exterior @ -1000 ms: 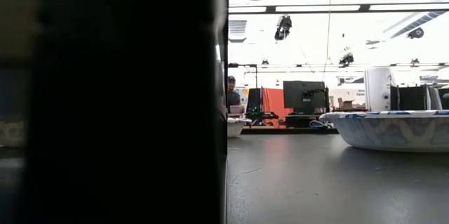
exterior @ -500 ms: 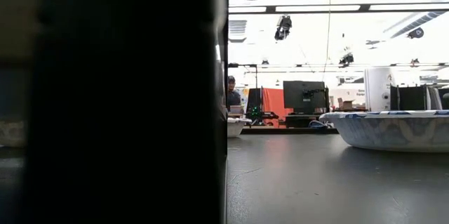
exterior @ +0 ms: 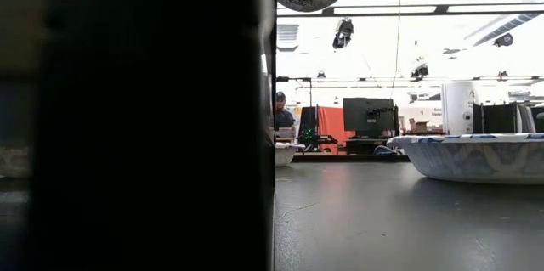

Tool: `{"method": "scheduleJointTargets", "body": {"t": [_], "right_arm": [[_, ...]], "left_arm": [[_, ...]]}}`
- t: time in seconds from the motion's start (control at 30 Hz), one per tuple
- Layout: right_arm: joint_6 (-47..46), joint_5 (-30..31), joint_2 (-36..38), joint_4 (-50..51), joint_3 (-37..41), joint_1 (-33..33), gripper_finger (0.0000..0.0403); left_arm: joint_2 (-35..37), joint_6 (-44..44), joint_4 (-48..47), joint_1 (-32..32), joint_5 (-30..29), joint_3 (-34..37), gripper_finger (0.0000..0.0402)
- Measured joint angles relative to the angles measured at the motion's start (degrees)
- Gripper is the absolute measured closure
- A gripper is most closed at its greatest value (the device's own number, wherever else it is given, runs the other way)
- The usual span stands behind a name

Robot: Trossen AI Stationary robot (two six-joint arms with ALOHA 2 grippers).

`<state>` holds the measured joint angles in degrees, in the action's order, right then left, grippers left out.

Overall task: Place and stack bowls onto a shelf
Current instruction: Stack the red patterned bowl on top of the yellow patterned bowl on the shelf

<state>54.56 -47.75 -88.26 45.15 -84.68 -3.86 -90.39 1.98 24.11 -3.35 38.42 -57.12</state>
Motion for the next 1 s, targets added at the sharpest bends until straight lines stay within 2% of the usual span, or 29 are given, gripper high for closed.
{"method": "scheduleJointTargets", "body": {"t": [0.1, 0.43, 0.63, 1.0], "right_arm": [[-1.2, 2.9, 1.0, -0.5, -0.2, -0.1, 0.0264], [-4.1, 6.8, 4.3, -1.6, -1.4, -1.2, 0.0229], [-4.4, 7.3, 5.3, -1.8, -1.4, -1.3, 0.022], [-12.4, 4.7, 4.2, -1.7, -1.3, -1.5, 0.0213]], "left_arm": [[0.3, -0.3, 0.3, 0.4, 0.3, -0.1, 0.0397], [1.8, 0.3, -1.4, 0.8, 0.9, -0.2, 0.0399], [1.8, 0.7, -1.7, 0.8, 0.7, -0.2, 0.04], [2.6, -0.6, -2.6, 1.6, 0.5, 0.0, 0.0401]]}}
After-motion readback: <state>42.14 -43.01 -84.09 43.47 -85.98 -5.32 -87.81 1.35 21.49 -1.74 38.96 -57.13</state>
